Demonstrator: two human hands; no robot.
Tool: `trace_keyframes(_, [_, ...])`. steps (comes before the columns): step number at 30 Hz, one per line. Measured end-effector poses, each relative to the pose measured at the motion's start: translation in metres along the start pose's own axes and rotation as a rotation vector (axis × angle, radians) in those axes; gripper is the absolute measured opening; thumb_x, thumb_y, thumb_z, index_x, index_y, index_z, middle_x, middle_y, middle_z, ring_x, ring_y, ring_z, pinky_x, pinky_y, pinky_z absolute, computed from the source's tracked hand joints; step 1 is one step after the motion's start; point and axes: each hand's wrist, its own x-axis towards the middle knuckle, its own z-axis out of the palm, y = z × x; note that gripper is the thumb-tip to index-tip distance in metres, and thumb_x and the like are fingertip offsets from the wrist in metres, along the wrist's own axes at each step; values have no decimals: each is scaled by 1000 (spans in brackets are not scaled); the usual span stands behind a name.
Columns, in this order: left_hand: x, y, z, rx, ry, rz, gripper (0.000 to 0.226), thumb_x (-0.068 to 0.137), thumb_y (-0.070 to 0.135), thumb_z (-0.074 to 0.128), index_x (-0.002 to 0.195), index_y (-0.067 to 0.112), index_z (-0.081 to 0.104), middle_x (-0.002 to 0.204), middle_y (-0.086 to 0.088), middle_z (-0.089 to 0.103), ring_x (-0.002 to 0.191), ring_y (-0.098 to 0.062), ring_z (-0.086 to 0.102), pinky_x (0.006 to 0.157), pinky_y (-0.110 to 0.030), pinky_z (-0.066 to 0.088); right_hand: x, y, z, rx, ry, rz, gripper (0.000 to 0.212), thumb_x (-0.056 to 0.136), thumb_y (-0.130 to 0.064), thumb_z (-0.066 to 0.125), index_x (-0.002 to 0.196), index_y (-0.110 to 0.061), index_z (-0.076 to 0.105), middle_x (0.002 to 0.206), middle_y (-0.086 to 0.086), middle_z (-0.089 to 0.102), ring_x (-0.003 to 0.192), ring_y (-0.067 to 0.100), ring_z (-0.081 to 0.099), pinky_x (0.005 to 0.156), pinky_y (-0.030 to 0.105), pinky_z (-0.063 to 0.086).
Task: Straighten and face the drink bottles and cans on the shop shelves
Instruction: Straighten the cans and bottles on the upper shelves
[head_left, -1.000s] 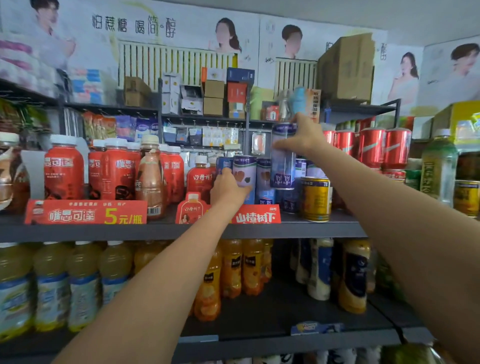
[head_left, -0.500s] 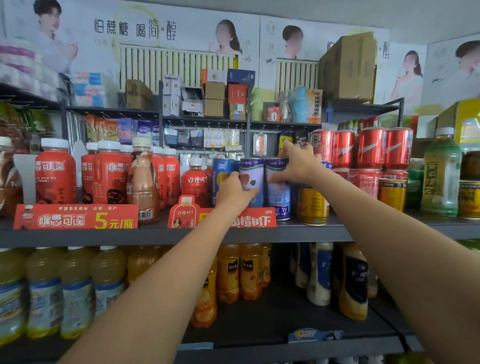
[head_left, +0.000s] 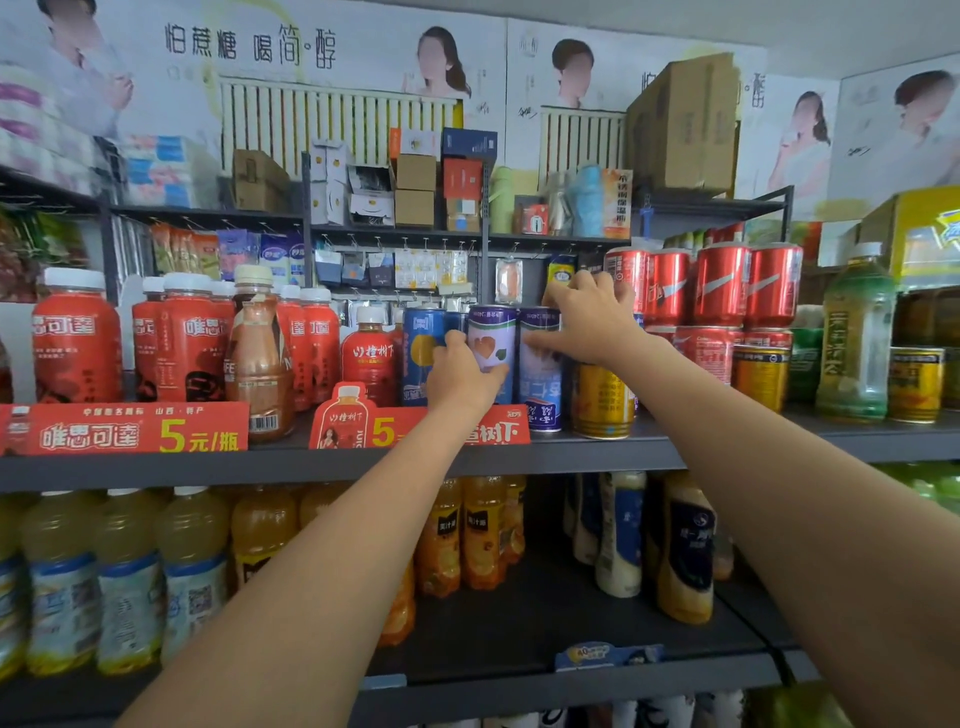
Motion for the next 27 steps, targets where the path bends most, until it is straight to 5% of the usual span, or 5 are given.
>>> trace_keyframes(7, [-4,0,7,8,42,-7,46,86,30,63,122,10,42,121,-11,54,106,-30,56,83,-37,44,-8,12,7,120,-54,-38,65,83,-53,59,135,-20,39,136,6,40,127,27,40,106,52,24])
trace_keyframes(14, [-6,5,4,69,15,-10,50,90,23,57,131,5,35,128,-14,46,112,-33,52,83,-36,41,-8,34,4,476,251,193,37,94,-42,46,102,-8,57,106,12,60,103,30,55,93,50,45])
trace_keyframes(19, [-29,14,12,271,296,305,39,89,18,52,127,10,43,131,-8,41,120,-23,40,96,-33,34,-27,44,11,251,100,278,59,82,-64,51,104,-9,57,113,12,59,115,35,48,97,48,38])
trace_keyframes(23, [-38,25,24,239,245,404,34,88,15,51,121,12,47,128,-6,43,119,-21,41,95,-32,33,-47,40,16,287,38,275,66,75,-73,50,102,-13,55,105,9,62,106,31,56,98,47,38])
trace_keyframes(27, [-50,32,39,200,209,470,33,86,11,51,118,11,49,126,-6,44,119,-20,41,99,-30,32,-61,30,20,422,-22,298,63,78,-53,65,121,-13,44,117,11,59,109,30,57,95,49,46])
